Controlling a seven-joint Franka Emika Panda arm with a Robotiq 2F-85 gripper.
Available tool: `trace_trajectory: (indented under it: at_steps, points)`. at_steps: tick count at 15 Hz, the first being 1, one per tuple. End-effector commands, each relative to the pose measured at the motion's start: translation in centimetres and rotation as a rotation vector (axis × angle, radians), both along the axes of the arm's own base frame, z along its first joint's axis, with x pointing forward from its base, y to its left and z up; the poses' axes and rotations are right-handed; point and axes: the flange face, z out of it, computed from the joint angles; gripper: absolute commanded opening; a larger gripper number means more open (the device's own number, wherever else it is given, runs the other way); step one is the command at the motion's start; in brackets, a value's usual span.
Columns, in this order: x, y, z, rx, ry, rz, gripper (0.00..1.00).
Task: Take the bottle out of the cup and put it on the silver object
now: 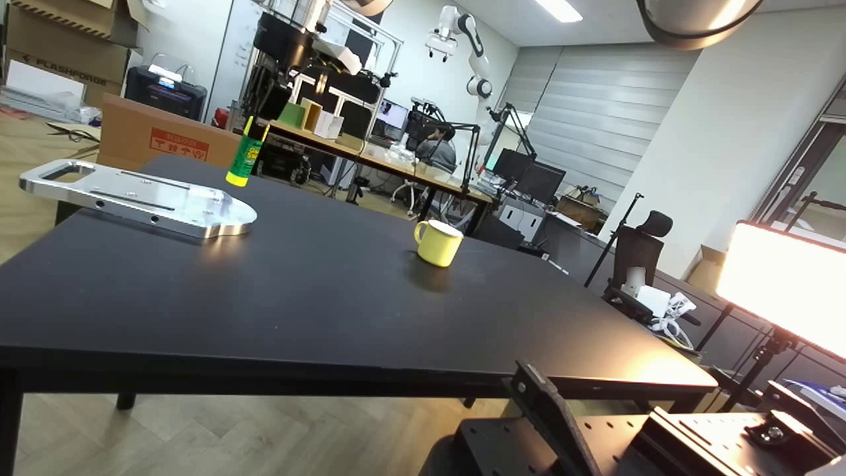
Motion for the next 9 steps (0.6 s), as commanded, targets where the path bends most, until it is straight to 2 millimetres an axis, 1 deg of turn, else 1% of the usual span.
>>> trace_trajectory:
  at_steps: [1,4,9]
  points:
    - [-0.08,0.09,-0.48,-0.007,0.007,0.021,0.34]
    - [0.10,-0.08,-1.14,-0.017,0.018,0.042,0.34]
    - [0.22,-0.12,-0.88,-0.017,0.017,0.044,0.34]
